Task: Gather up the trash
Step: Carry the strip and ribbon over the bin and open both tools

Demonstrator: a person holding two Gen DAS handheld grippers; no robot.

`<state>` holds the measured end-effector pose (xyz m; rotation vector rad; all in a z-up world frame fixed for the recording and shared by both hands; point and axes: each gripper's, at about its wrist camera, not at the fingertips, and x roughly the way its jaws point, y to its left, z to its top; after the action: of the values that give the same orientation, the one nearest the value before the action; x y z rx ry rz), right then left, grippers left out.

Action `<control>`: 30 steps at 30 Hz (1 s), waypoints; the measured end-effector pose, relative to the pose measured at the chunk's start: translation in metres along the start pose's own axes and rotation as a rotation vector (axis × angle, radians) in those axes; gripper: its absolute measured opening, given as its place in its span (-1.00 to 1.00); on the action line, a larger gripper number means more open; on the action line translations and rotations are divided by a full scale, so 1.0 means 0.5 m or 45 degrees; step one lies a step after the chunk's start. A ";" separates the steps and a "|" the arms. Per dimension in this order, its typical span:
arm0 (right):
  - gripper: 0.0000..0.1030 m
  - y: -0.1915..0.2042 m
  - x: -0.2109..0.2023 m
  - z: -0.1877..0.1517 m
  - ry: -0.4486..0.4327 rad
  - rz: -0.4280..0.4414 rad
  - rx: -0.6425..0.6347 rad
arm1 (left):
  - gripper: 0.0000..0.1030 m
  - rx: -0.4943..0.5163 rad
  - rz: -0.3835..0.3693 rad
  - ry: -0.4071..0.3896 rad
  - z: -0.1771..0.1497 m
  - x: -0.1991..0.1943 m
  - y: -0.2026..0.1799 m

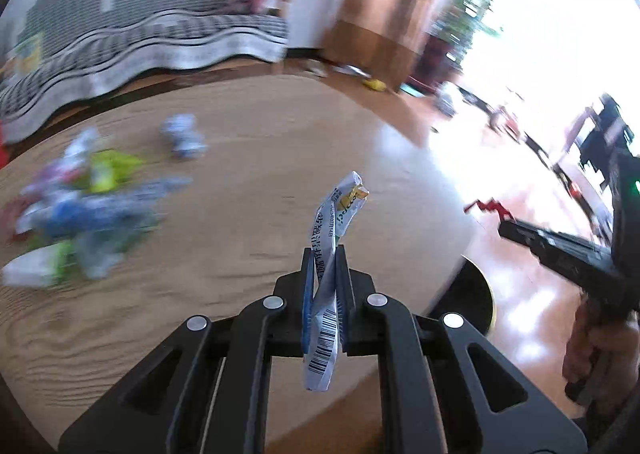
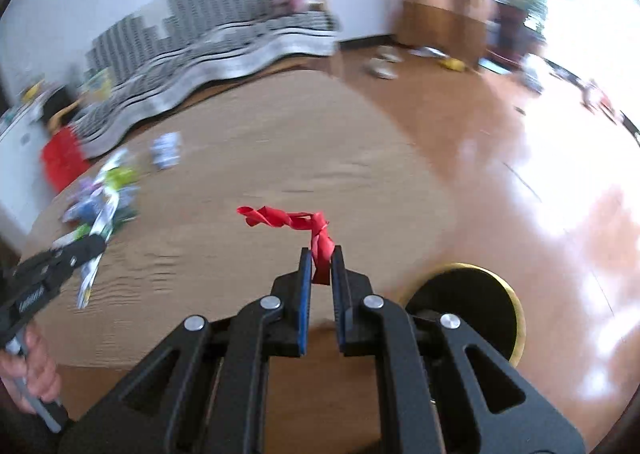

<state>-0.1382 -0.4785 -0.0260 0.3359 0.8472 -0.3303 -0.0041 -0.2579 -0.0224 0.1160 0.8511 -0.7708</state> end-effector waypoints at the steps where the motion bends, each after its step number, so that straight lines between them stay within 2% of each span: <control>1: -0.80 -0.049 -0.001 -0.006 0.008 -0.033 0.043 | -0.82 0.025 -0.018 0.007 -0.004 0.014 -0.027; 6: -0.80 -0.206 -0.005 -0.042 0.051 -0.126 0.199 | -0.82 0.161 -0.145 0.068 -0.017 0.096 -0.184; 14: -0.80 -0.348 -0.009 -0.112 0.130 -0.187 0.337 | -0.82 0.273 -0.273 0.171 -0.056 0.207 -0.343; 20: -0.80 -0.391 -0.009 -0.127 0.152 -0.184 0.378 | -0.82 0.311 -0.325 0.233 -0.070 0.270 -0.388; 30: -0.80 -0.382 0.002 -0.113 0.155 -0.174 0.397 | -0.82 0.311 -0.365 0.283 -0.081 0.330 -0.410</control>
<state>-0.2542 -0.6266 -0.0918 0.5943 0.9410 -0.5763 -0.0964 -0.4853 -0.1262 0.3059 0.9937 -1.1463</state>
